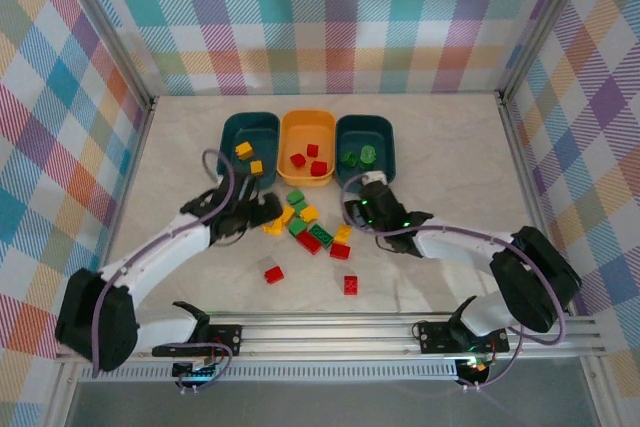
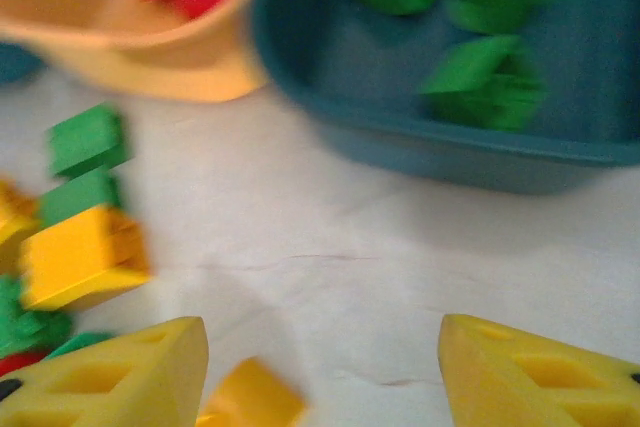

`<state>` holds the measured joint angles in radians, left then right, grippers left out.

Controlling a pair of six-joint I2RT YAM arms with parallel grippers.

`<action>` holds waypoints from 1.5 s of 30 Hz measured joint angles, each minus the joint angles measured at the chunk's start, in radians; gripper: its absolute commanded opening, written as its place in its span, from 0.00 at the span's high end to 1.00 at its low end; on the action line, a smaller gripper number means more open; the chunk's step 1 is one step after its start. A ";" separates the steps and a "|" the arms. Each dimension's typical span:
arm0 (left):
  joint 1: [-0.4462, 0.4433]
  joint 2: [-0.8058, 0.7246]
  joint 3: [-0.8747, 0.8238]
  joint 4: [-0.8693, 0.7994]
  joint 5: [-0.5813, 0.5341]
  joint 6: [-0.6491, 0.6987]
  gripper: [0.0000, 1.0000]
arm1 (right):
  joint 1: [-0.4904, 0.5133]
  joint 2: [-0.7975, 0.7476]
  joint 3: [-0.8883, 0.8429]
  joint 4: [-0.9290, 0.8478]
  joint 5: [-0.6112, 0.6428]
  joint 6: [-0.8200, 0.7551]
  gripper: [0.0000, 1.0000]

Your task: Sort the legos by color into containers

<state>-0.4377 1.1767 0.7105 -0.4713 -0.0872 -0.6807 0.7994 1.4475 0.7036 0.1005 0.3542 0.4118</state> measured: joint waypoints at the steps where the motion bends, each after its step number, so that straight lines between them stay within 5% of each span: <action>1: 0.024 -0.045 -0.063 -0.010 -0.008 -0.026 0.00 | 0.035 0.019 0.014 0.011 0.005 -0.022 0.35; 12: 0.140 -0.229 -0.197 -0.045 0.033 -0.165 0.00 | 0.198 0.155 0.116 0.034 0.073 -0.163 0.29; 17: 0.139 -0.209 -0.203 -0.035 0.098 -0.150 0.11 | 0.195 0.162 0.117 0.033 0.146 -0.178 0.28; 27: 0.019 0.075 0.004 0.038 0.131 -0.013 0.05 | 0.145 0.138 0.106 0.024 0.192 -0.180 0.27; 38: -0.023 0.204 0.060 0.102 0.097 -0.401 0.10 | 0.135 0.107 0.097 0.014 0.203 -0.177 0.27; 45: -0.024 0.291 0.086 0.115 0.092 -0.535 0.18 | 0.135 0.107 0.097 0.011 0.203 -0.177 0.27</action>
<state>-0.4622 1.4677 0.7967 -0.3565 0.0051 -1.2160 0.9344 1.5543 0.8001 0.1112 0.5575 0.2352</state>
